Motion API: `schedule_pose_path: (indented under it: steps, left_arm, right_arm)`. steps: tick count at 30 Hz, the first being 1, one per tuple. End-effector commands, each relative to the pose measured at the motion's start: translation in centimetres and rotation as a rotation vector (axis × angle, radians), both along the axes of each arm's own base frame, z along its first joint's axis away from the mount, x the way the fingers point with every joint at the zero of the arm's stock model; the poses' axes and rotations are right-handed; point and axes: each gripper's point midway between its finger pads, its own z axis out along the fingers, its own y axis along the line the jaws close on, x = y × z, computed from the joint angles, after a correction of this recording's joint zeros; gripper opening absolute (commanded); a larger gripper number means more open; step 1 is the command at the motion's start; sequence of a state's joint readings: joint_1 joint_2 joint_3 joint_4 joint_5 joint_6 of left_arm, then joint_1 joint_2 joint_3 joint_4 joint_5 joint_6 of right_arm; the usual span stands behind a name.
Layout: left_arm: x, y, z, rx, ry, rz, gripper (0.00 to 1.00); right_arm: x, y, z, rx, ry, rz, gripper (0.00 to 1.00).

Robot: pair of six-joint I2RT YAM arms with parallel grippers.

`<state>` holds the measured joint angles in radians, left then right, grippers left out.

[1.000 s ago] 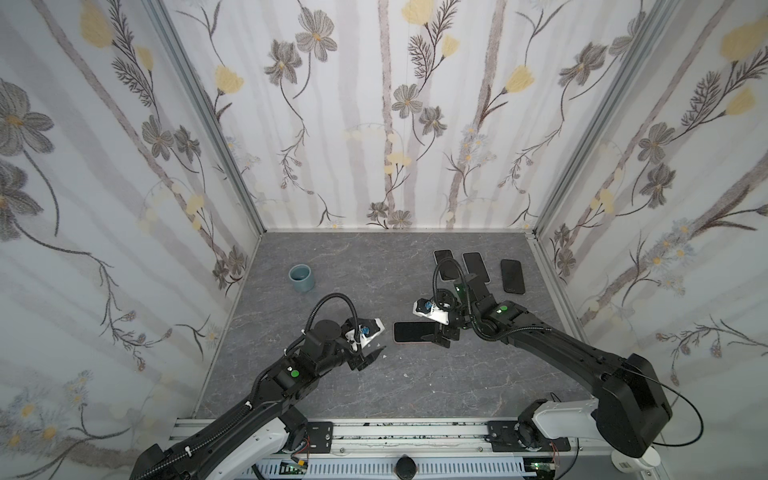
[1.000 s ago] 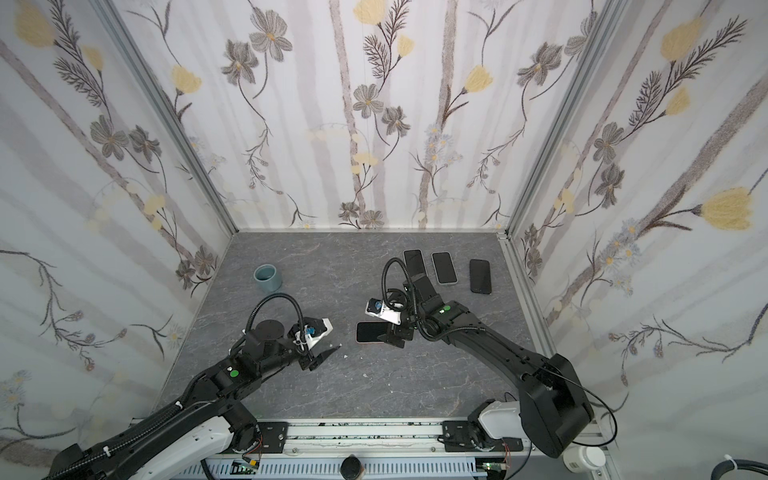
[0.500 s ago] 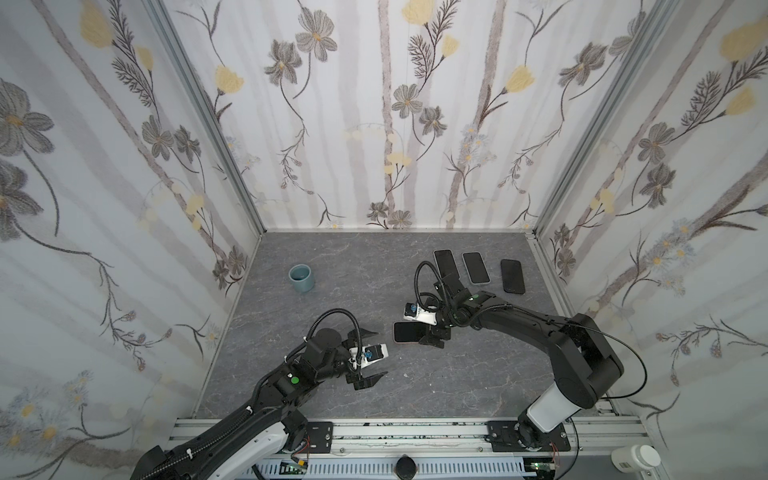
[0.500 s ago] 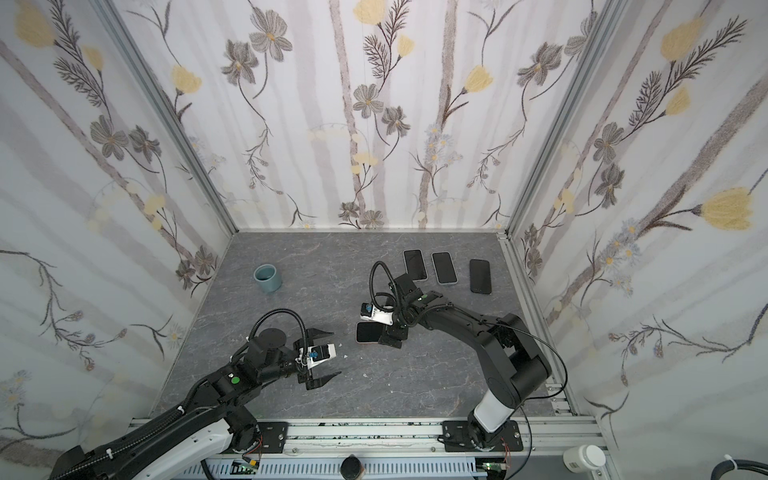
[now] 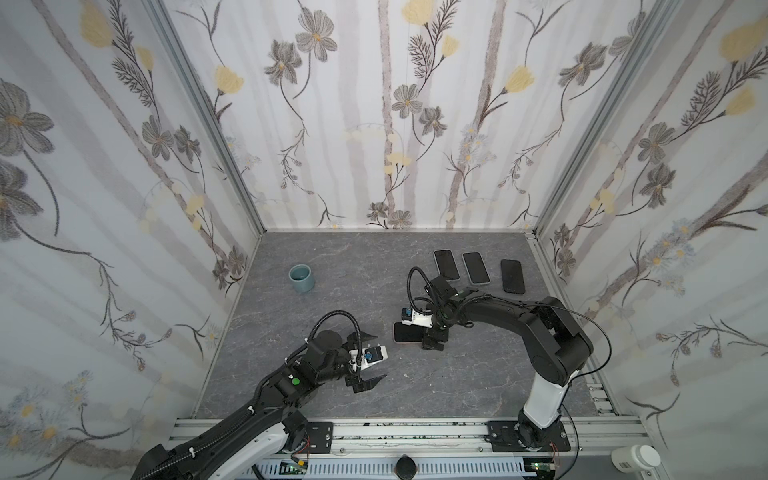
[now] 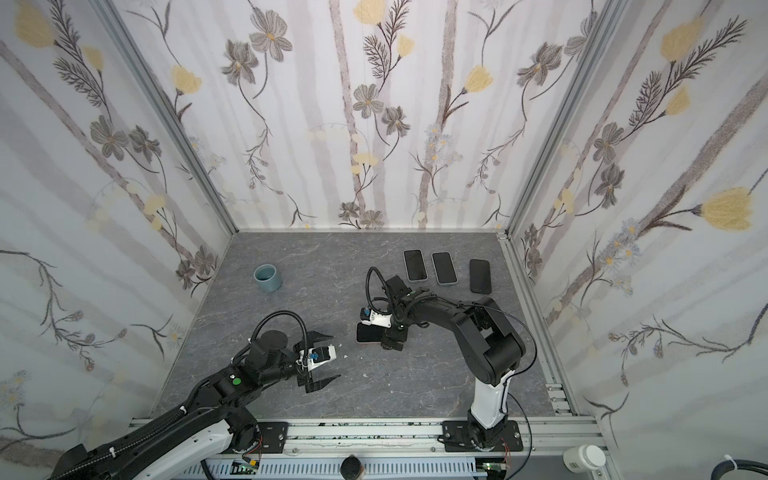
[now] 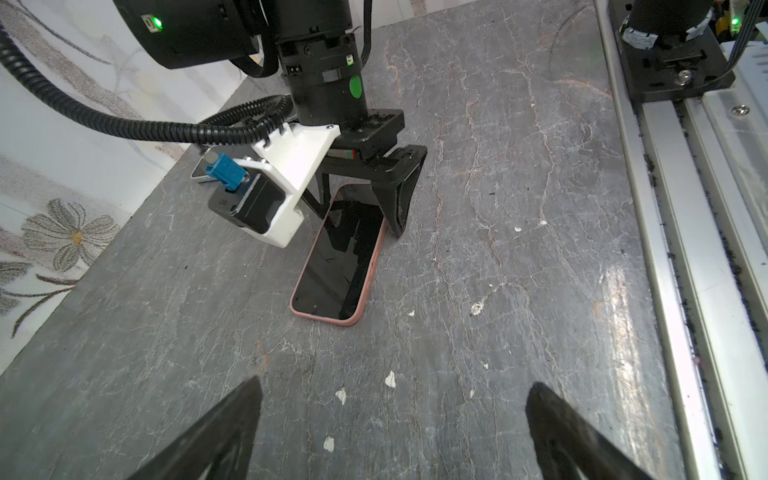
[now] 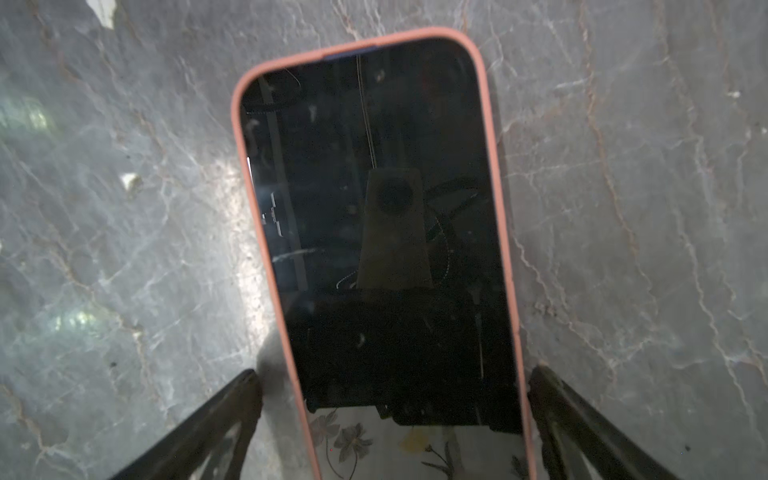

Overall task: Put the phone into the phone case
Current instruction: 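Grasp the pink-cased phone with the right gripper and lift it, then carry the pink-cased phone to the far phone row and release it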

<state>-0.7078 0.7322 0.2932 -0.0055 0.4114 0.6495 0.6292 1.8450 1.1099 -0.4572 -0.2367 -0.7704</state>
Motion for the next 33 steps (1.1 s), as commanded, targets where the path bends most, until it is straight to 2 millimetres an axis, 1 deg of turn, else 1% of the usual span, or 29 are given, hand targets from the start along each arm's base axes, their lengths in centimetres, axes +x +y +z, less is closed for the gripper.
schedule_pose_path:
  steps: [1, 2, 5, 6, 7, 10, 11, 14, 18, 20, 24, 27, 30, 33]
  left_arm:
    - [0.1, -0.1, 0.3, -0.015, -0.012, -0.002, 1.00]
    - [0.2, -0.1, 0.4, -0.013, -0.015, 0.000, 1.00]
    - [0.5, 0.0, 0.7, -0.017, -0.035, 0.017, 1.00]
    - [0.6, 0.1, 0.8, -0.018, -0.043, 0.023, 1.00]
    - [0.7, 0.1, 0.9, -0.022, -0.052, 0.027, 1.00]
    - [1.0, 0.2, 1.5, -0.033, -0.076, 0.042, 1.00]
    - [1.1, 0.2, 1.6, -0.035, -0.082, 0.046, 1.00]
    - [1.0, 0.3, 1.6, -0.038, -0.082, 0.047, 1.00]
    - [1.1, 0.2, 1.9, -0.041, -0.092, 0.047, 1.00]
    - [1.2, 0.3, 2.1, -0.047, -0.106, 0.050, 1.00]
    - [1.4, 0.4, 2.6, -0.063, -0.129, 0.066, 1.00]
    - [1.4, 0.4, 2.5, -0.066, -0.125, 0.069, 1.00]
    - [1.5, 0.4, 2.6, -0.067, -0.120, 0.073, 1.00]
    - [1.5, 0.4, 2.7, -0.072, -0.121, 0.073, 1.00]
  right_arm:
    - [0.0, -0.8, -1.1, -0.063, 0.013, -0.025, 0.97]
    - [0.6, -0.9, -1.3, -0.075, -0.004, -0.051, 0.92]
    - [2.4, -0.7, -1.1, -0.085, -0.036, -0.158, 0.84]
    - [2.9, -0.6, -1.0, -0.084, -0.035, -0.185, 0.78]
    - [3.3, -0.4, -0.9, -0.087, -0.029, -0.208, 0.76]
    - [4.7, 0.0, -1.0, -0.106, -0.010, -0.309, 0.75]
    - [5.4, 0.1, -1.1, -0.109, -0.012, -0.347, 0.71]
    - [8.0, 0.3, -1.2, -0.098, -0.011, -0.511, 0.68]
    - [12.2, 0.5, -0.7, -0.055, -0.024, -0.793, 0.68]
    - [13.7, 0.6, -0.8, -0.054, -0.025, -0.905, 0.69]
    - [15.6, 1.6, -1.4, -0.009, 0.015, -1.080, 0.70]
    - [17.1, 1.5, -2.2, 0.018, 0.029, -1.214, 0.70]
    - [18.1, 1.5, -3.1, 0.031, 0.047, -1.280, 0.73]
    - [19.3, 1.6, -3.2, 0.059, 0.023, -1.326, 0.74]
